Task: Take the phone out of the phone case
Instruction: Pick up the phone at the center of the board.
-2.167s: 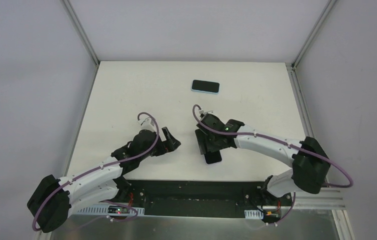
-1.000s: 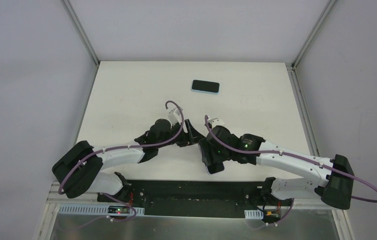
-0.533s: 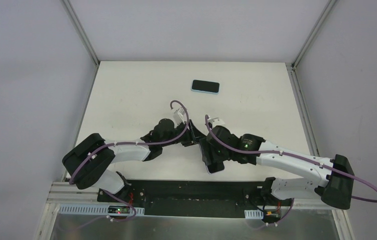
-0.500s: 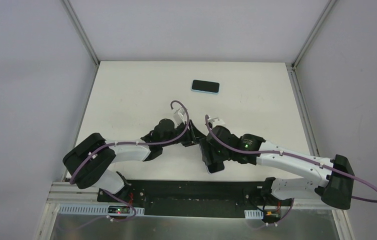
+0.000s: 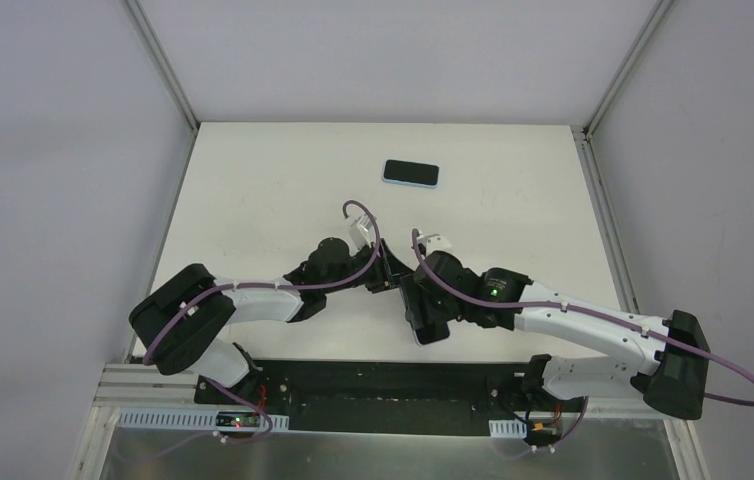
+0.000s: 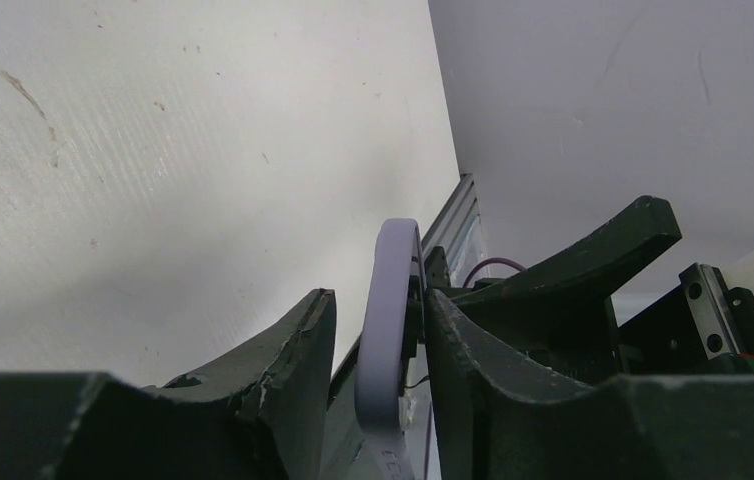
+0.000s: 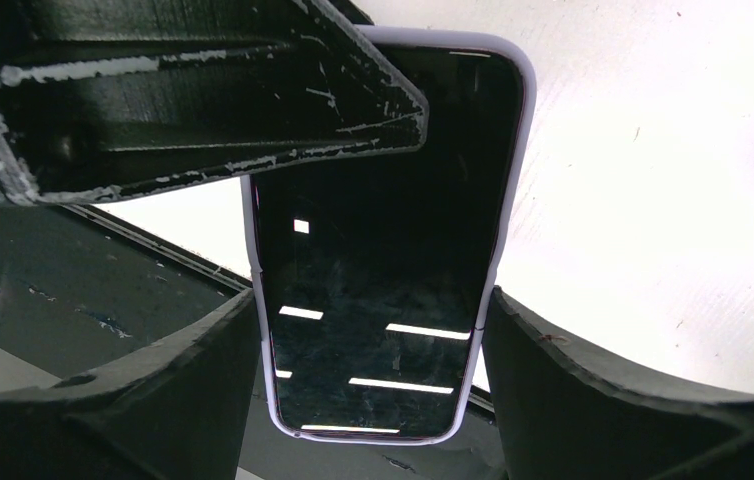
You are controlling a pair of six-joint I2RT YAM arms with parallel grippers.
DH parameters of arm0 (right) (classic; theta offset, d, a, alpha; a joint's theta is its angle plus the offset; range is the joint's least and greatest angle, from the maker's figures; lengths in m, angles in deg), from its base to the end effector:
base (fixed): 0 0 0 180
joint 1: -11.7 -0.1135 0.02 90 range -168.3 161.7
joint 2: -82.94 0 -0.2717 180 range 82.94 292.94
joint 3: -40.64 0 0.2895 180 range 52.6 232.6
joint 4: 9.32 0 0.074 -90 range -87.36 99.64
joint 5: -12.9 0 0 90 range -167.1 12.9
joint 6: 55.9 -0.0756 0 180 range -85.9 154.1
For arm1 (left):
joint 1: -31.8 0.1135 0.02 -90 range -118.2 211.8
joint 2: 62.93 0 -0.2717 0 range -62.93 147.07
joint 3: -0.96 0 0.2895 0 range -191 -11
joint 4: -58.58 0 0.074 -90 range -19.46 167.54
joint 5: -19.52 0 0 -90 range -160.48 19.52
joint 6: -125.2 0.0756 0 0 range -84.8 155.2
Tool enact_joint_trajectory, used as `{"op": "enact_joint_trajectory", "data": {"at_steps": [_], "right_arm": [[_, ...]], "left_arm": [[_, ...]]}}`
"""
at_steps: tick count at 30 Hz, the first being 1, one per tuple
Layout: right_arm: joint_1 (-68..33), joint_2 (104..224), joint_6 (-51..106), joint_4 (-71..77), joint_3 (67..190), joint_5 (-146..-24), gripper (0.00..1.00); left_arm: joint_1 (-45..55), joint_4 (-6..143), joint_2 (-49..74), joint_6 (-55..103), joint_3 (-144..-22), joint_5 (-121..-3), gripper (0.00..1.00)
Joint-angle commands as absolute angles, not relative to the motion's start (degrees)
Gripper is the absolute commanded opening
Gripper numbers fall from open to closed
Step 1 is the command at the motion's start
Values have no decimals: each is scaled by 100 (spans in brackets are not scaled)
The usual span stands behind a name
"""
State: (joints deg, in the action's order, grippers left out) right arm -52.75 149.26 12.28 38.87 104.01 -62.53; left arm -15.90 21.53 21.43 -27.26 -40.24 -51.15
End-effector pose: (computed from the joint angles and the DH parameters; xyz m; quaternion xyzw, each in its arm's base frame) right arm 0.1432 0.2555 0.2328 -0.3007 0.8868 0.1383 0.3226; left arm 0.2164 -0.2750 0.1704 0.0171 0.7416 -0.6118 0.2748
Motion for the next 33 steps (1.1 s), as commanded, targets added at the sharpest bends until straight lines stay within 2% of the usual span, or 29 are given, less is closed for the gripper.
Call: {"op": "enact_joint_trajectory", "data": {"at_steps": [1, 16, 23, 24, 29, 30, 33], "right_arm": [[-5318, 14765, 1217, 3658, 10577, -6089, 0], [-5312, 14723, 1222, 3672, 10534, -6075, 0], [-5317, 14685, 1171, 3696, 10511, -6050, 2], [-5318, 14684, 1162, 3699, 10509, -6042, 10], [-5322, 14623, 1061, 3742, 10525, -6006, 77], [-5318, 14596, 1043, 3743, 10518, -5991, 84], [-5317, 14527, 1010, 3775, 10516, -5995, 94]], "left_arm": [[-1667, 1791, 2188, -2756, -4218, -4986, 37], [-1696, 1728, 2294, -2817, -4256, -4958, 16], [-1720, 1702, 2247, -2811, -4232, -4953, 0], [-1724, 1697, 2238, -2809, -4225, -4958, 0], [-1724, 1668, 2127, -2835, -4157, -5040, 0], [-1723, 1667, 2096, -2847, -4144, -5063, 0], [-1723, 1668, 2029, -2878, -4105, -5151, 0]]}}
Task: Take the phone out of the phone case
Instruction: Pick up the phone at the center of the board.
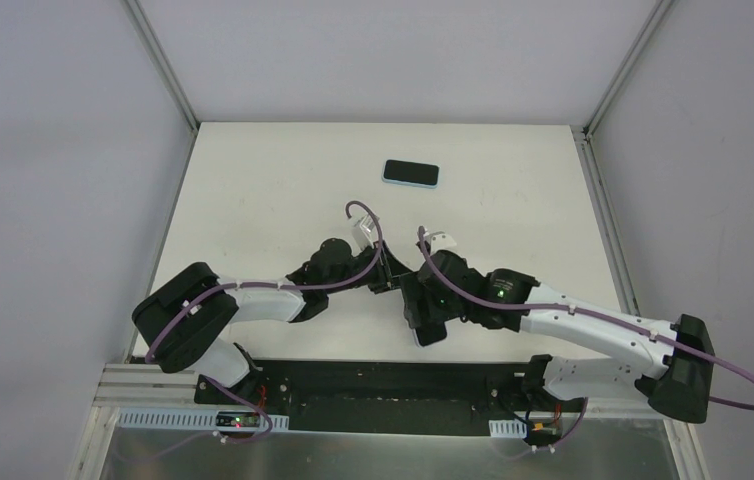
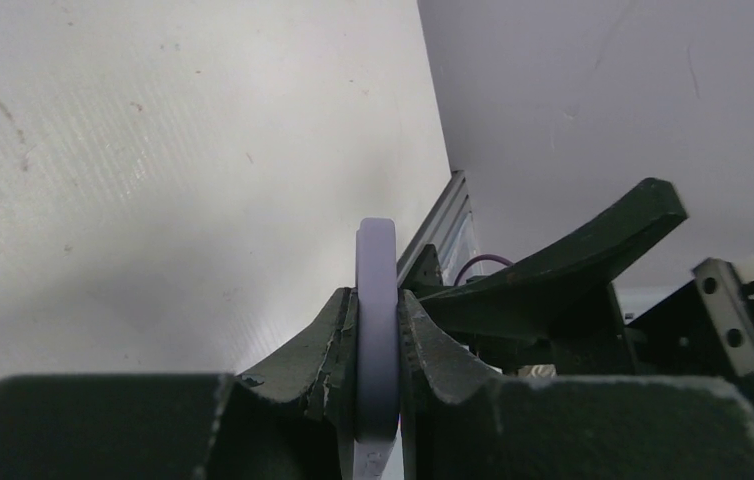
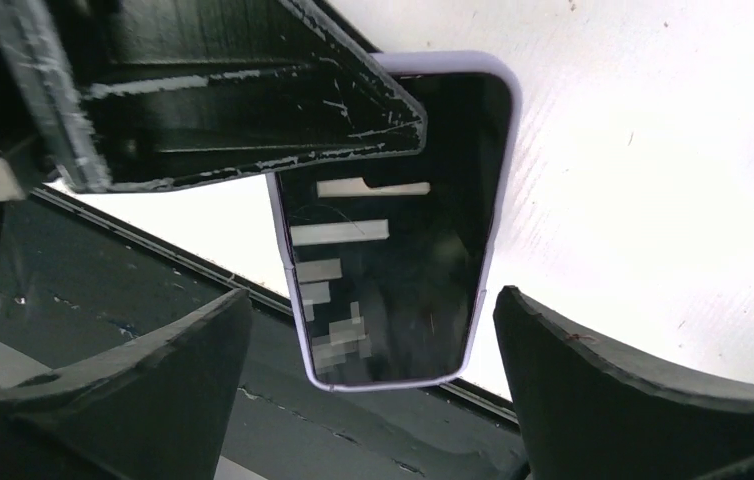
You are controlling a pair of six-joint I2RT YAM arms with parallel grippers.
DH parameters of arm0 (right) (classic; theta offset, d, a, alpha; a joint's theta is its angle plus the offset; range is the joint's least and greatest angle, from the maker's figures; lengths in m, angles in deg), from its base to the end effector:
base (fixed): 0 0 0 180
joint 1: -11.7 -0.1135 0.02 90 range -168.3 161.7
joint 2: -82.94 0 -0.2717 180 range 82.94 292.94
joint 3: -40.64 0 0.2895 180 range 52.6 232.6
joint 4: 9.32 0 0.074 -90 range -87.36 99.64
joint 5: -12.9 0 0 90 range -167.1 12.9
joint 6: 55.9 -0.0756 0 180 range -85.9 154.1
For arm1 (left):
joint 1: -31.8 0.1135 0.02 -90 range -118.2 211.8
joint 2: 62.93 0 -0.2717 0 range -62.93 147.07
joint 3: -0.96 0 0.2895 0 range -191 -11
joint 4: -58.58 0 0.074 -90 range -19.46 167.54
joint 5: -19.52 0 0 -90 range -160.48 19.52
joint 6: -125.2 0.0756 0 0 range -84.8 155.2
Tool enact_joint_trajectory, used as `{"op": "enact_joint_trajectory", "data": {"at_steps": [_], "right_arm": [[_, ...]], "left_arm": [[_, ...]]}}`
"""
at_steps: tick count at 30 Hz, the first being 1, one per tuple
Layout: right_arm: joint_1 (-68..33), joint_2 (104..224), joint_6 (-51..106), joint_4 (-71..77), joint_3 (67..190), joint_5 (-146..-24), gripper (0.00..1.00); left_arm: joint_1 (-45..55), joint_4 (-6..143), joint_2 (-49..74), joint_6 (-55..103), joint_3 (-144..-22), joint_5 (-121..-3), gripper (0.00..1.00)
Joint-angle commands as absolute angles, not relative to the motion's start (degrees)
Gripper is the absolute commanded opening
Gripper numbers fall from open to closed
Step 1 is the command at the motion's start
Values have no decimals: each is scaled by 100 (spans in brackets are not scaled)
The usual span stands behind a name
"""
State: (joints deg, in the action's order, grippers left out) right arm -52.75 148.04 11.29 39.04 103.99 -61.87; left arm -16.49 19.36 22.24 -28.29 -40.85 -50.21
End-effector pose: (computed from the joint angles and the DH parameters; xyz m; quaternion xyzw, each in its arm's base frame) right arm 0.1427 0.2524 0.2384 -0.2889 0.8870 0.1431 0.3307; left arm 0.2148 -0.2803 0.1750 0.0235 0.7303 -0.6274 0.2693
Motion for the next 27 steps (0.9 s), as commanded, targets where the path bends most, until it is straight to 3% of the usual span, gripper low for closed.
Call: {"op": "enact_joint_trajectory", "data": {"at_steps": [1, 13, 21, 27], "right_arm": [[-5317, 14495, 998, 3787, 10518, -6000, 97], [-5216, 13542, 585, 3565, 10130, -5552, 99], [-4996, 11804, -14, 1012, 8383, -6215, 99], [-4497, 11247, -821, -147, 7728, -6885, 99]], "left_arm": [[-1724, 1668, 2010, -2885, -4098, -5161, 0], [-1289, 1673, 1262, -3044, -3725, -5490, 0], [-332, 1682, -64, -3605, -3090, -5814, 0], [-107, 1684, -888, -3903, -3063, -5930, 0]]}}
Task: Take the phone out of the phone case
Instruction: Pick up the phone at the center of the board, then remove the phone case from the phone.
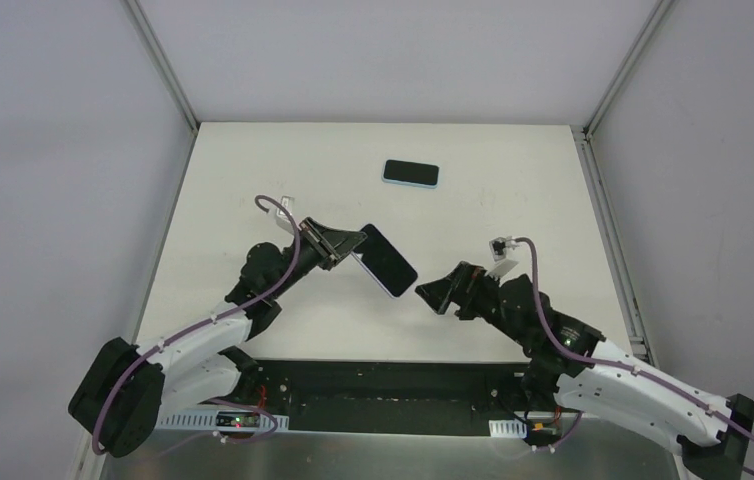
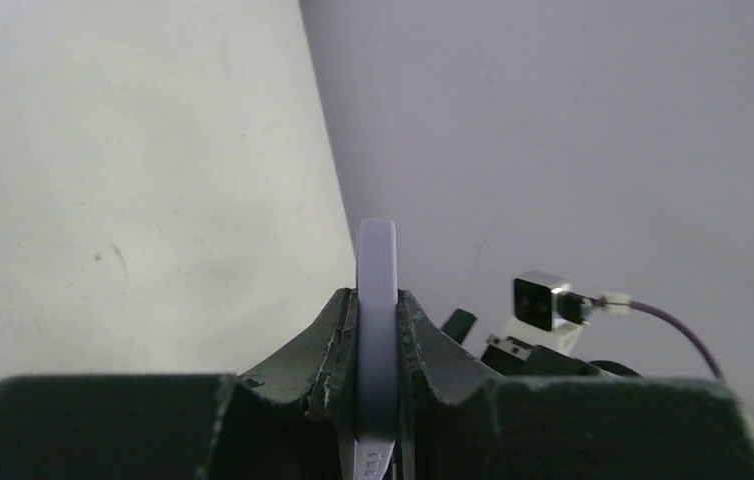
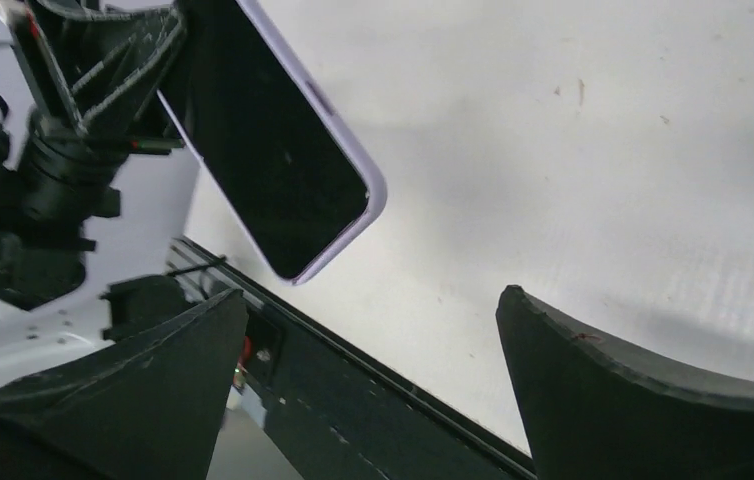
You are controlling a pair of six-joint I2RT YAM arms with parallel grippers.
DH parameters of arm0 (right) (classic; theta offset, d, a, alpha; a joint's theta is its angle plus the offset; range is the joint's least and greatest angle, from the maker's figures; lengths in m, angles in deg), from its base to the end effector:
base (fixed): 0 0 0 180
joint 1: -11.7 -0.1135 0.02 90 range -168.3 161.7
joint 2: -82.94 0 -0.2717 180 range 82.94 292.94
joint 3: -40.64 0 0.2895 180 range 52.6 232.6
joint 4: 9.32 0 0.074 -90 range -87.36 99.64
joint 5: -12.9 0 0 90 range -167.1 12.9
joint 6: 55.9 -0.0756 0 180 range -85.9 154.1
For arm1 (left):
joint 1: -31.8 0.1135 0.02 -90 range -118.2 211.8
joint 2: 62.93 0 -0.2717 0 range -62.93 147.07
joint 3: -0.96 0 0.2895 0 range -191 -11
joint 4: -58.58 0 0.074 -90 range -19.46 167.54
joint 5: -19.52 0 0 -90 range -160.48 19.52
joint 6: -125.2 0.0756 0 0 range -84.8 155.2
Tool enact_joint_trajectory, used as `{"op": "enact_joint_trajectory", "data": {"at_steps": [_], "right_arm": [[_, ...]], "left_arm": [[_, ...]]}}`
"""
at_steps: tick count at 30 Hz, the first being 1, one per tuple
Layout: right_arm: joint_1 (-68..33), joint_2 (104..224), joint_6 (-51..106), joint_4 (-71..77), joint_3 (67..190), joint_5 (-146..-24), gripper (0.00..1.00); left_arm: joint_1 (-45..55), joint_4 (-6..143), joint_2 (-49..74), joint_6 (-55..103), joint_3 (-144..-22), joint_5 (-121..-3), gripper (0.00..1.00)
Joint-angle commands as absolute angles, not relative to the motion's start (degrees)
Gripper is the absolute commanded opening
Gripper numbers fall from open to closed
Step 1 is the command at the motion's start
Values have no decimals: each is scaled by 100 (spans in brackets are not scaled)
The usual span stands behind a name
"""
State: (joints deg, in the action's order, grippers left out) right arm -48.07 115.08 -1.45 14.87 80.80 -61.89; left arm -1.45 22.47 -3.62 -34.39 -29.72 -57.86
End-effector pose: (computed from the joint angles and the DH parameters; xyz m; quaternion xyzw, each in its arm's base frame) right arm 0.1268 0.1781 0.2575 -0.0885 0.7915 0.3688 0.4792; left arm 0.2267 -0.1684 0.2277 -0.1259 0.6486 -0.6293 0.4093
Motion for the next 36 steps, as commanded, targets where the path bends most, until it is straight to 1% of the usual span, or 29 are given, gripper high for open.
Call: {"op": "enact_joint_trajectory", "data": {"at_steps": [1, 6, 10, 14, 21, 27, 29, 36], "right_arm": [[-4402, 11227, -987, -461, 7581, -7086, 99], [-4145, 11474, -1428, -1475, 7368, -7860, 99], [-4079, 11890, -1608, -1878, 7520, -8120, 99], [-3998, 12342, -1867, -2171, 7725, -8236, 96], [-3818, 12796, -2321, -2820, 7773, -8229, 85], [-3785, 13074, -2411, -3262, 7744, -8537, 78], [-3781, 13150, -2437, -3391, 7730, -8605, 75], [-3787, 13371, -2599, -3750, 7861, -8684, 54]], "left_arm": [[-106, 1686, -993, -3948, -3073, -5977, 0], [-102, 1686, -1395, -4143, -3132, -6160, 0], [-105, 1684, -1559, -4182, -3173, -6163, 0], [-106, 1684, -1679, -4171, -3162, -6186, 0], [-106, 1685, -1701, -4300, -3183, -6133, 0], [-105, 1684, -1752, -4587, -3034, -6362, 0], [-107, 1684, -1749, -4616, -3030, -6374, 0], [-103, 1684, -1731, -4634, -2987, -6267, 0]]}}
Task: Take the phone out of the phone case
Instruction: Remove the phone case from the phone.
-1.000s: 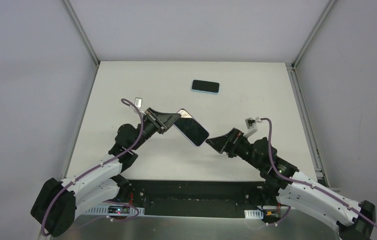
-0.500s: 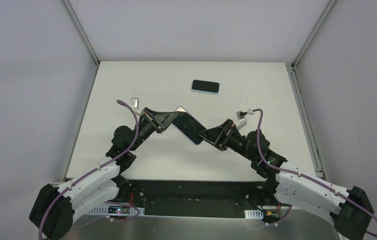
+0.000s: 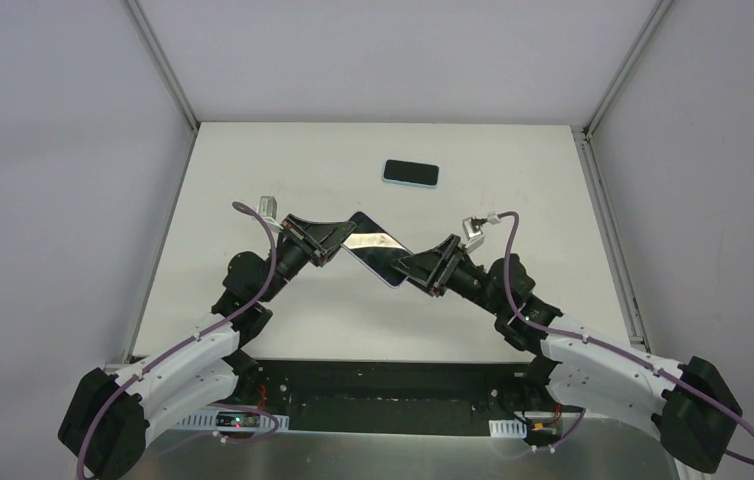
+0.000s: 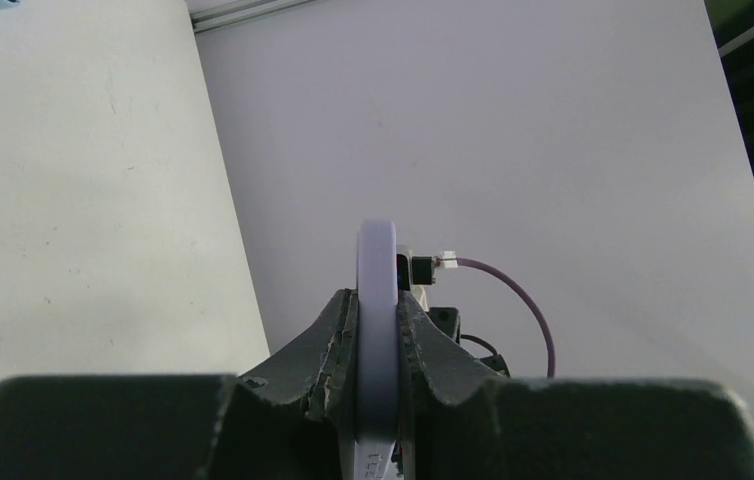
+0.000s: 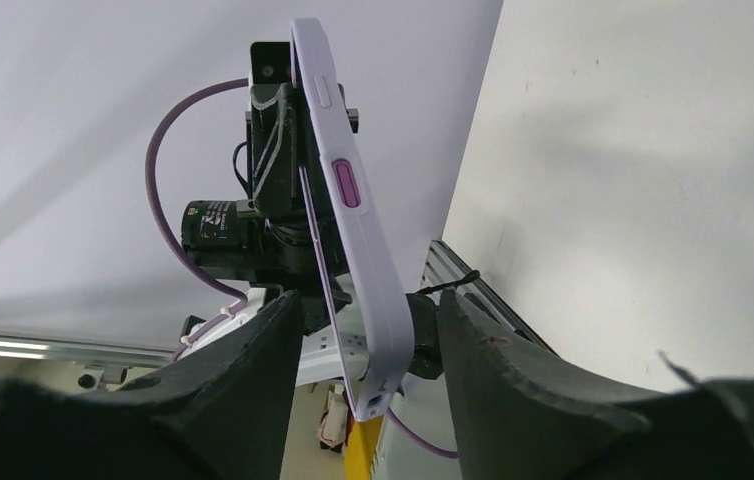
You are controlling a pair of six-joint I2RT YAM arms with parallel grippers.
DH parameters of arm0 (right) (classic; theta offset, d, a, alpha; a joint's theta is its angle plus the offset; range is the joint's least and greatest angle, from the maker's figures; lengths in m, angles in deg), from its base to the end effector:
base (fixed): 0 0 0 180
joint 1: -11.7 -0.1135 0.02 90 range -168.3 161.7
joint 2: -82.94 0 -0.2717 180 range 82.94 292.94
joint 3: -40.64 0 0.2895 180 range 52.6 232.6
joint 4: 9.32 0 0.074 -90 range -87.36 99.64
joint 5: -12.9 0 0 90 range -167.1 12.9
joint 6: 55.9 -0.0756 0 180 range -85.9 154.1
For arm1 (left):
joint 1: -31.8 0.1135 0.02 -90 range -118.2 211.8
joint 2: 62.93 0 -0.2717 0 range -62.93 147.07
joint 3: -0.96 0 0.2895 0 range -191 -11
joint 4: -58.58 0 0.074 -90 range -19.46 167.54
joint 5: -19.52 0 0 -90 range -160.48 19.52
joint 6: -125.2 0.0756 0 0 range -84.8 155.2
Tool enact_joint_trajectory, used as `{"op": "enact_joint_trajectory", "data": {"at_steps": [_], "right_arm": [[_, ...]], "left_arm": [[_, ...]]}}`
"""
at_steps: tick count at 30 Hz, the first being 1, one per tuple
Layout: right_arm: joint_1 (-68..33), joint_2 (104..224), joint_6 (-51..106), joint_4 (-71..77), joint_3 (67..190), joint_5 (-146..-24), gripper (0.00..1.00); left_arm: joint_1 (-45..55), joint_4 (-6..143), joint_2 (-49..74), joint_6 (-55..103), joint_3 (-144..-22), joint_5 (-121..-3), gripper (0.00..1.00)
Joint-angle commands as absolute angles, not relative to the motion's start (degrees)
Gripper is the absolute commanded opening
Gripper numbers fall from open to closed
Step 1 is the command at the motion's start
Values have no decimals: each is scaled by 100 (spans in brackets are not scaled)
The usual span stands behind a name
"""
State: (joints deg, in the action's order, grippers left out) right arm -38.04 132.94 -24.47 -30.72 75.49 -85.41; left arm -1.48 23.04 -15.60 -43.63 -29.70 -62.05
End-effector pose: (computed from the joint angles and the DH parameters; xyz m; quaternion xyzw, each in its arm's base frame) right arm 0.1679 0.2152 0.2622 -0.0025 0.6679 0.6303 0.3957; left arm 0.2062 -0.1486 0.2783 -0.1694 0.5580 -0.6969 0.4175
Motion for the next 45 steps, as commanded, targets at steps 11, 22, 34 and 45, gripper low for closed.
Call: {"op": "enact_joint_trajectory", "data": {"at_steps": [11, 22, 34, 45], "right_arm": [[-3783, 13700, -2902, -4339, 7852, -8724, 21], [-3689, 13630, -2923, -4526, 7726, -8772, 0], [-3540, 13564, -2890, -4638, 7616, -8932, 0], [-3447, 13634, -2884, -4620, 7669, -9285, 0]], "left_arm": [[-107, 1684, -1733, -4628, -2893, -6159, 0], [-105, 1684, -1847, -4625, -2853, -5893, 43], [-107, 1684, -1809, -4663, -2960, -5501, 33], [-103, 1684, -1698, -4643, -3067, -5376, 10]]}}
